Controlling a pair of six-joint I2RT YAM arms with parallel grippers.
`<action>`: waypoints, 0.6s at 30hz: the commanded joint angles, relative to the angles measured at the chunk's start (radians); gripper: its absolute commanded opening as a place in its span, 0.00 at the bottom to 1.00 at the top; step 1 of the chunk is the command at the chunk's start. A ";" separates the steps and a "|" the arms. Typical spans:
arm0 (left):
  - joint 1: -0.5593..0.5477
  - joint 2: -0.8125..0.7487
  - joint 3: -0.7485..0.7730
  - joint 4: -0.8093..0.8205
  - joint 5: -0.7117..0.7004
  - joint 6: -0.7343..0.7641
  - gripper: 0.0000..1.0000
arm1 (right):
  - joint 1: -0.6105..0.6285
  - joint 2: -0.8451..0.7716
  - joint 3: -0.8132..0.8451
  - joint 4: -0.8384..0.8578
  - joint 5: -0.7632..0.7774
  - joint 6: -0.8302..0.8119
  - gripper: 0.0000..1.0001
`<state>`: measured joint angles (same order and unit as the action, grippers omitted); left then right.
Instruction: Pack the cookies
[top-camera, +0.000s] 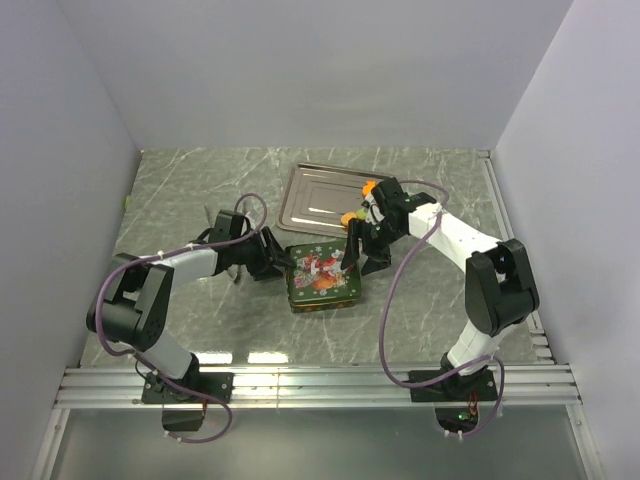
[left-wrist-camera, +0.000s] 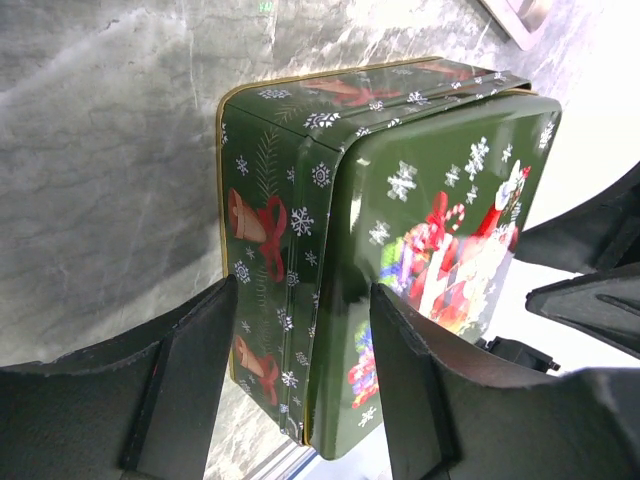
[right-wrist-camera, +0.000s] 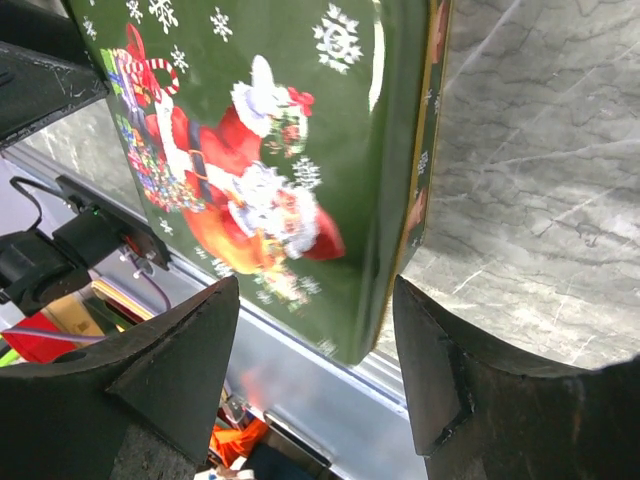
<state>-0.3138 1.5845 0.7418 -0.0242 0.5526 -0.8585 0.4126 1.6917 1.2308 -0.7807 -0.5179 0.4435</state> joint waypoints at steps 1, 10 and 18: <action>-0.002 0.006 0.028 0.007 0.001 0.013 0.61 | -0.006 0.013 -0.013 -0.017 0.019 -0.012 0.69; -0.002 0.002 0.028 0.017 0.009 0.007 0.61 | -0.008 0.052 -0.042 0.060 -0.002 0.023 0.64; -0.002 -0.052 0.047 -0.009 0.021 0.012 0.62 | -0.009 0.082 -0.027 0.038 0.065 0.011 0.56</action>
<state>-0.3138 1.5803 0.7517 -0.0288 0.5667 -0.8589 0.4114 1.7622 1.1904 -0.7547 -0.5125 0.4587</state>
